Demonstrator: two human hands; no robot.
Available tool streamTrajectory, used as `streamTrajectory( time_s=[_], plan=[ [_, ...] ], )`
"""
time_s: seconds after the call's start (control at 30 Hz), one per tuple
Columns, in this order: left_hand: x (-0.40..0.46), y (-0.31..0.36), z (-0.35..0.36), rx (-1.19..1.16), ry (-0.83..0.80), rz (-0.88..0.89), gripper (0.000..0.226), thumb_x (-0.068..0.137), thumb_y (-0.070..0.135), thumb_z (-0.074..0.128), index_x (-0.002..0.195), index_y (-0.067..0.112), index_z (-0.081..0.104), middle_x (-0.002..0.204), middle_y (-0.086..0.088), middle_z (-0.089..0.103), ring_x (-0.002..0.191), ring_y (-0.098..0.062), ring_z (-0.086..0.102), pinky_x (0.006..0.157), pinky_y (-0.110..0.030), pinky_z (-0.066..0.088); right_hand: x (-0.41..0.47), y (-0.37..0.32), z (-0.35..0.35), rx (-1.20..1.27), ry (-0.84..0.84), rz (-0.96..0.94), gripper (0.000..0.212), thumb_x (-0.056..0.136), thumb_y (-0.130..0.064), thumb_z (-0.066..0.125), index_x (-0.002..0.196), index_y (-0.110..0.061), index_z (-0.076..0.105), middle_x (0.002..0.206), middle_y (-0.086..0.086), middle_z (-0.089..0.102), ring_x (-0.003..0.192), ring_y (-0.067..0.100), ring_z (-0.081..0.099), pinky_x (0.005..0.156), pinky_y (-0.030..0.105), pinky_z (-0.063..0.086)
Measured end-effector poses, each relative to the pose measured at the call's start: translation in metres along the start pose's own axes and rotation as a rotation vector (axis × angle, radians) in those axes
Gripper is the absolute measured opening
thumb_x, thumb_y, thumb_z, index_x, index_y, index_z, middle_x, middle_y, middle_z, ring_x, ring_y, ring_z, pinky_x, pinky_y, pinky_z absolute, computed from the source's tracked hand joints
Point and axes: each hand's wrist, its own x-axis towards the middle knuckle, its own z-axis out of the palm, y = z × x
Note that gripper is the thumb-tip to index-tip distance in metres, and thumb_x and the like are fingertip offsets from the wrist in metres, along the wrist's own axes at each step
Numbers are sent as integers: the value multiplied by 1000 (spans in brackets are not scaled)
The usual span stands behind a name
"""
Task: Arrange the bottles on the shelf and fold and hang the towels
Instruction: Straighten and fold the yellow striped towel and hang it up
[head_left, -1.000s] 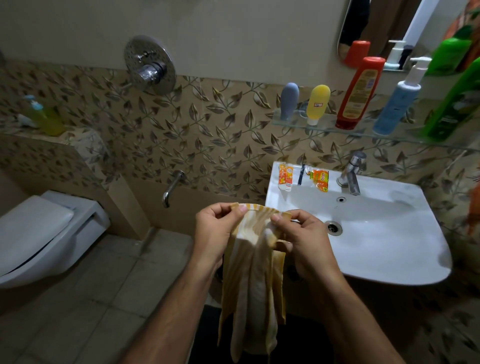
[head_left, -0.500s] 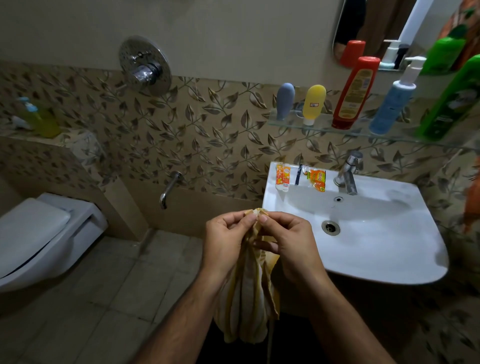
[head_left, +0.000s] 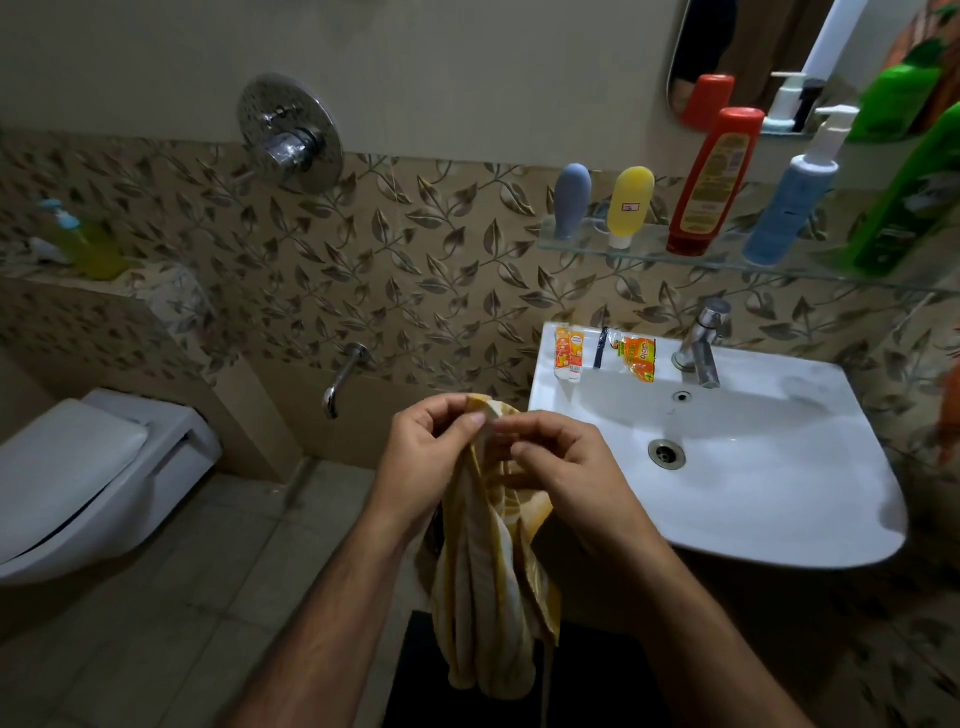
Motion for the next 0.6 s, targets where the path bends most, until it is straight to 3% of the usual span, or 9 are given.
streamTrajectory(
  time_s=[0.1, 0.23, 0.33, 0.37, 0.47, 0.6],
  plan=[
    [9, 15, -10, 115, -85, 44, 22, 88, 15, 61, 89, 31, 76, 91, 3, 76, 85, -8, 71, 70, -17, 54, 9, 5, -7, -232, 132, -54, 11, 86, -15, 72, 91, -25, 72, 85, -5, 70, 81, 7, 66, 71, 28, 58],
    [18, 41, -17, 324, -197, 167, 18, 91, 22, 59, 91, 33, 73, 92, 5, 74, 87, -10, 69, 75, -21, 54, 23, 11, -5, -394, 55, -130, 18, 78, -25, 80, 93, -25, 71, 92, -10, 66, 85, 3, 61, 77, 24, 53],
    [24, 56, -16, 434, -186, 274, 15, 92, 19, 59, 93, 27, 71, 91, 1, 73, 87, -18, 69, 75, -28, 56, 31, 15, 7, -430, -44, -181, 11, 81, -29, 72, 88, -21, 71, 84, -6, 69, 81, 8, 64, 75, 35, 55],
    [26, 62, -16, 458, -187, 302, 15, 92, 19, 58, 94, 26, 71, 92, 1, 73, 87, -18, 69, 75, -27, 56, 34, 17, 11, -440, -25, -183, 5, 82, -24, 68, 85, -21, 70, 81, -6, 69, 79, 9, 64, 72, 37, 54],
    [29, 75, -21, 488, -178, 341, 15, 94, 17, 57, 96, 25, 70, 94, 5, 72, 87, -9, 68, 74, -17, 53, 41, 26, 15, -488, 116, -154, 15, 82, -18, 62, 74, -30, 61, 71, -16, 62, 68, 2, 60, 63, 32, 51],
    [28, 85, -30, 564, -114, 356, 21, 96, 12, 57, 95, 29, 68, 92, 8, 71, 87, -2, 66, 73, -10, 48, 43, 34, 8, -346, 187, -142, 7, 82, -22, 62, 81, -23, 69, 77, -8, 70, 76, 12, 67, 71, 44, 58]
  ],
)
